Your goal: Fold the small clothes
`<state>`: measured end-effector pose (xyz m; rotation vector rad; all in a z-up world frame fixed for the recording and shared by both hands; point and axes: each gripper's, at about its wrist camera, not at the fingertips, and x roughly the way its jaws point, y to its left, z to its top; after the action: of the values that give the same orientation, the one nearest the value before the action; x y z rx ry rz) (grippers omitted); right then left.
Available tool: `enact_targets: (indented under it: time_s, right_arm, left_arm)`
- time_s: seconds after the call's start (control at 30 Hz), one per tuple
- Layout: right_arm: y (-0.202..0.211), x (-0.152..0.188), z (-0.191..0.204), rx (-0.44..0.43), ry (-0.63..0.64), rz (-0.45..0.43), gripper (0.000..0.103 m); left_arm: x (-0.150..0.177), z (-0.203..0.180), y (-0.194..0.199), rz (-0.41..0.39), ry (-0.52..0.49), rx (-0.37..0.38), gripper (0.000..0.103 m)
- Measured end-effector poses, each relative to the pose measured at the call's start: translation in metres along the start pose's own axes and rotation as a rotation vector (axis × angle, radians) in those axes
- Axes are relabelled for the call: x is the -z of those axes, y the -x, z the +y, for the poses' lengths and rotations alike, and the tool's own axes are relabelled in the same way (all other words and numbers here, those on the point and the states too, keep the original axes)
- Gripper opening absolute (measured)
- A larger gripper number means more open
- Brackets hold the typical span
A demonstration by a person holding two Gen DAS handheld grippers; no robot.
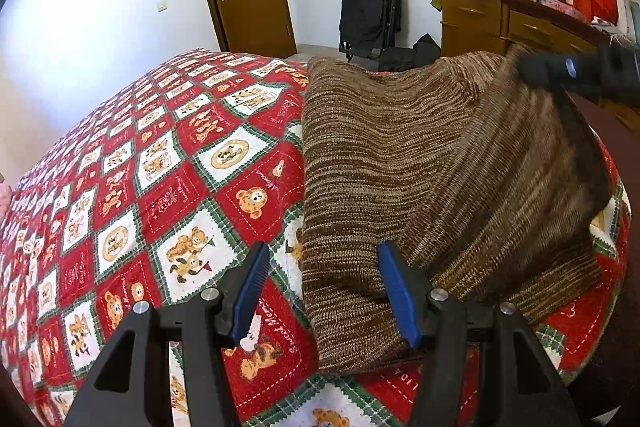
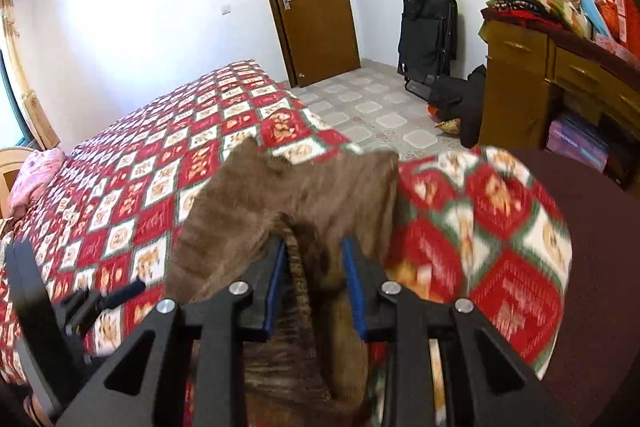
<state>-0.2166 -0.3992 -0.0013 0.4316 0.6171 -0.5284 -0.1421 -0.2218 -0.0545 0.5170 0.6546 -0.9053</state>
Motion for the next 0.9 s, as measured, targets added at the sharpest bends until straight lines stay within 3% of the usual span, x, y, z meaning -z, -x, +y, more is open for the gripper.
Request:
enact_targets:
  time_s: [0.1,0.23,0.4,0.5,0.57,0.67,0.8,0.83,0.87,0.9]
  right_arm:
    - [0.012,0.0,-0.003,-0.026,-0.005,0.035,0.031]
    - [0.038,0.028,-0.012,-0.06,-0.016,0.103,0.031]
    - [0.071,0.039,-0.027,0.002,-0.065,0.004,0.039]
    - [0.066,0.038,-0.028,-0.078,-0.101,0.026,0.039]
    - [0.059,0.038,-0.015,-0.123,-0.061,0.043,0.039]
    - [0.045,0.046,0.003,-0.088,0.028,0.1,0.039]
    - [0.021,0.071,0.002,-0.137,0.018,0.201,0.039]
    - [0.016,0.076,0.002,-0.14,0.022,0.229,0.032]
    - [0.009,0.083,0.003,-0.17,0.021,0.274,0.016]
    - [0.004,0.087,0.004,-0.204,0.015,0.317,0.014]
  left_arm:
    - [-0.002,-0.001,-0.002,0.003,-0.008,0.0,0.058]
    - [-0.003,0.001,-0.008,0.019,0.005,0.028,0.058]
    - [-0.002,0.011,-0.009,0.023,0.037,0.077,0.059]
    - [-0.001,0.014,-0.008,0.028,0.06,0.09,0.06]
    - [0.0,0.012,-0.005,0.02,0.057,0.086,0.06]
    - [0.001,0.01,-0.003,0.016,0.034,0.078,0.06]
    - [-0.002,0.02,0.006,-0.019,0.066,0.104,0.06]
    - [-0.003,0.024,0.008,-0.027,0.082,0.108,0.06]
    - [-0.004,0.027,0.01,-0.038,0.1,0.112,0.06]
    - [-0.005,0.028,0.01,-0.042,0.111,0.117,0.06]
